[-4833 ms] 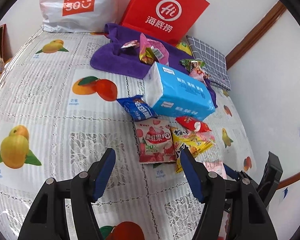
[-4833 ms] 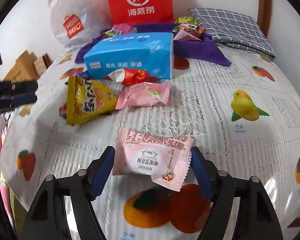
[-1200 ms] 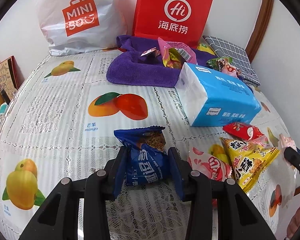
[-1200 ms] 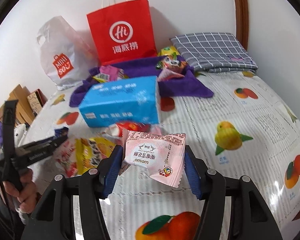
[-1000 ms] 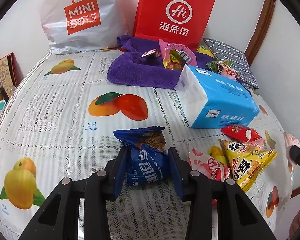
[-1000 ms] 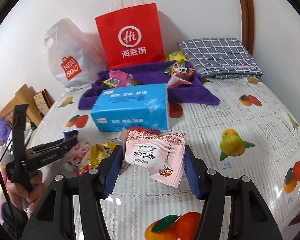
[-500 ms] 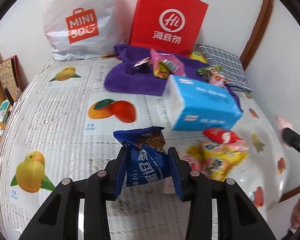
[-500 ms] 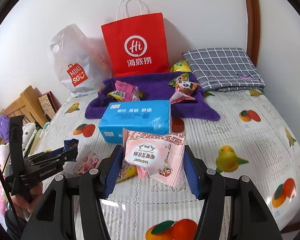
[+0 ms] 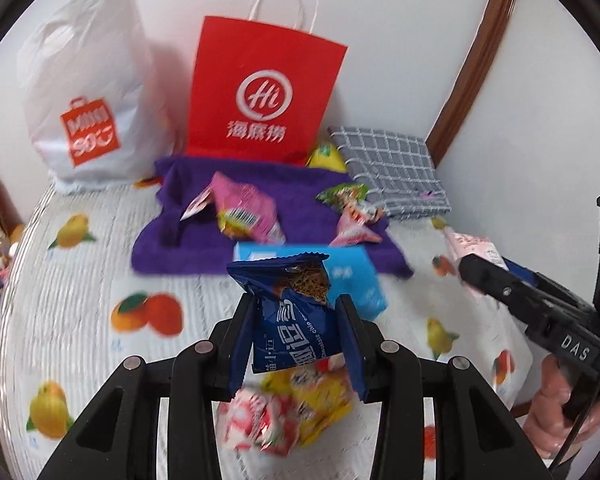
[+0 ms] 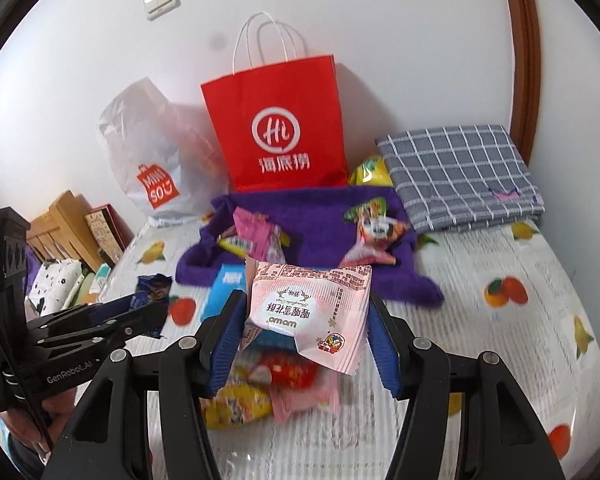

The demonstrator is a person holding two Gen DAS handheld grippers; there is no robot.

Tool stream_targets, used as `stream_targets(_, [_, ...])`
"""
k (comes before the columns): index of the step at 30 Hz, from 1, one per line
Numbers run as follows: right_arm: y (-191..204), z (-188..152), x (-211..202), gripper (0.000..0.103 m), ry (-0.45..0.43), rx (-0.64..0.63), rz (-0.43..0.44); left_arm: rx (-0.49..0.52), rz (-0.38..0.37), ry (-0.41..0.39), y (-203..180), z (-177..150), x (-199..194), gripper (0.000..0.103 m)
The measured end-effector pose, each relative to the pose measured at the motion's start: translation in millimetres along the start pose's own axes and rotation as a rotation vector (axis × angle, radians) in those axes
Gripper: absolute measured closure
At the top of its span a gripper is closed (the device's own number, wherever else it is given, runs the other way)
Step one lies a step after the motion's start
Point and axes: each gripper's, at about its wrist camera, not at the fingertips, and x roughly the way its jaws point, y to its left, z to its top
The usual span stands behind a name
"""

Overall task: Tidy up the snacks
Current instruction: 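Carry both held snacks over the purple towel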

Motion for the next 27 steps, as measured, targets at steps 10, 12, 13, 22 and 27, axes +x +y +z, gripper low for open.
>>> stream_targets(10, [6.6, 63.2, 22.1, 0.045, -0.014, -0.001, 0.047, 0.014, 0.007, -0.014, -8.2, 61.4, 17.4, 0.065])
stream_targets(12, [6.7, 75.3, 28.1, 0.045, -0.019, 0.001, 0.054, 0.002, 0.012, -0.013, -1.7, 73.1, 21.5, 0.065])
stream_targets(13, [6.3, 82.5, 32.8, 0.045, -0.023, 0.004, 0.06, -0.002, 0.011, -0.013, 1.0, 77.3, 23.1, 0.065])
stream_targets(22, [0.6, 113.0, 80.2, 0.045, -0.005, -0.02, 0.064, -0.02, 0.077, 0.012, 32.0, 106.0, 53.8, 0.065])
stream_targets(27, [-9.0, 124.2, 111.5, 0.045, 0.031, -0.022, 0.055, -0.037, 0.101, 0.033, 51.4, 115.4, 74.2, 0.065])
